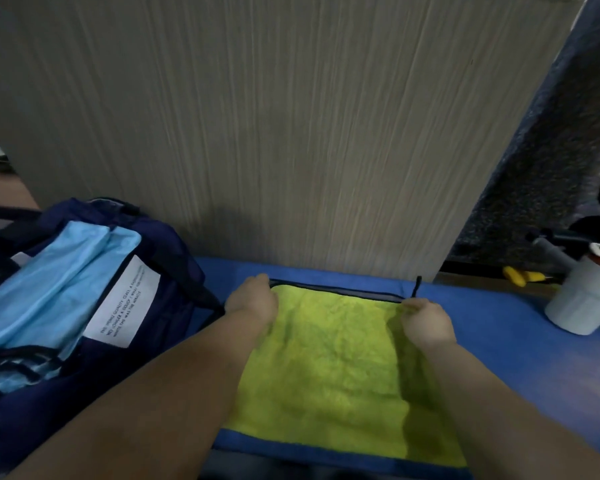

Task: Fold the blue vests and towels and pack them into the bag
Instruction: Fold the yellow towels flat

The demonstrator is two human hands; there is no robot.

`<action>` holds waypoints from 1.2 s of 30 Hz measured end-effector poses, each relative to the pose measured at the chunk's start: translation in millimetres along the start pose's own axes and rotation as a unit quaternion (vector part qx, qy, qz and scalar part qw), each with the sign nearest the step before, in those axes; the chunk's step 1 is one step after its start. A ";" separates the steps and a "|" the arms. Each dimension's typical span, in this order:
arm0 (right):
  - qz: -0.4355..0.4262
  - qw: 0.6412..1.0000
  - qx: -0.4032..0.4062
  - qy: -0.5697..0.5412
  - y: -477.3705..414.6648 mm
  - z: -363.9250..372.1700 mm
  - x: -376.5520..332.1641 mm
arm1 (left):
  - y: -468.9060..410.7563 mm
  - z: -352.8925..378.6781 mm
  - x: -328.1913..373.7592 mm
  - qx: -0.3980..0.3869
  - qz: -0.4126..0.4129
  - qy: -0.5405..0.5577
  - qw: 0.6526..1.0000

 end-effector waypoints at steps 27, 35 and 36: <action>0.079 0.991 -0.038 0.105 45.6 -16.4 22.3 | 36.9 5.5 -28.1 -0.058 -0.049 0.035 0.996; 0.081 0.987 -0.076 0.115 80.9 -17.5 24.7 | 64.1 1.8 -37.4 -0.124 -0.072 0.054 0.988; 0.079 0.989 -0.077 0.098 83.1 -18.1 27.1 | 65.8 1.5 -39.9 -0.124 -0.077 0.065 0.987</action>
Point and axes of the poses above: each hand's wrist, its own y-axis away from the middle knuckle, its own z-axis out of the palm, x = y × z, the point moved 10 cm from there along -y, towards the middle knuckle, and after that the axes turned 2 degrees about x, right-handed, at the moved point
